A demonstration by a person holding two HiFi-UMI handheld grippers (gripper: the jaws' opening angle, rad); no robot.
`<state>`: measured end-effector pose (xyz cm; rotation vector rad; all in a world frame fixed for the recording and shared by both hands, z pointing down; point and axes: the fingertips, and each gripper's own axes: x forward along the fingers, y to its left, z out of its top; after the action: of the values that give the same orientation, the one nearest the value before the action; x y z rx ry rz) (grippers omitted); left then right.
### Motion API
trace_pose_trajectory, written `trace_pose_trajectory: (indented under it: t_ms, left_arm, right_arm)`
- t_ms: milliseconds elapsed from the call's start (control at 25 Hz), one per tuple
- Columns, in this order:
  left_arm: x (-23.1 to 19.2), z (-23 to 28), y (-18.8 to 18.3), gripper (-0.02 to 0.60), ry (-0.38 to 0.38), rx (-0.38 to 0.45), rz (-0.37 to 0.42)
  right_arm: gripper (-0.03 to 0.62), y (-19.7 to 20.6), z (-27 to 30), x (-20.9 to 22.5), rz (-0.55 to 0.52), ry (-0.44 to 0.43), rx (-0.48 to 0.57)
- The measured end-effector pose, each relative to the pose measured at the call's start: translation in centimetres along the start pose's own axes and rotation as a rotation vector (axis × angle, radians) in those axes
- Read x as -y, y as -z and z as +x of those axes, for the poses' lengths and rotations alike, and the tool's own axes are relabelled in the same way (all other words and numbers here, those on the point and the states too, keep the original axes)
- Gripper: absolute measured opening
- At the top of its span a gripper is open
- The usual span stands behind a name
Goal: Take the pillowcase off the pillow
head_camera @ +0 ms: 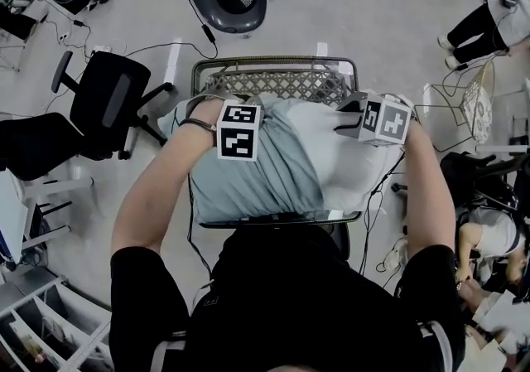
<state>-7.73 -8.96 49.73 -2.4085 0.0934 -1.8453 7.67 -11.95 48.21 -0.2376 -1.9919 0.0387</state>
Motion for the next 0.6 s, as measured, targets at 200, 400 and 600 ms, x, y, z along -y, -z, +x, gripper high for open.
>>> trace_pose_trajectory:
  t_ms: [200, 400, 600]
  left_arm:
    - [0.9, -0.5, 2.6, 0.011, 0.017, -0.013, -0.049]
    - [0.1, 0.3, 4.5, 0.011, -0.02, 0.015, -0.133]
    - [-4.8, 4.2, 6.2, 0.012, -0.158, -0.014, -0.213]
  right_arm:
    - [0.144, 0.9, 0.1, 1.1, 0.037, -0.017, 0.065]
    - [0.14, 1.7, 1.1, 3.3, 0.062, 0.021, 0.099]
    - [0.141, 3.5, 4.2, 8.4, 0.092, 0.107, 0.069]
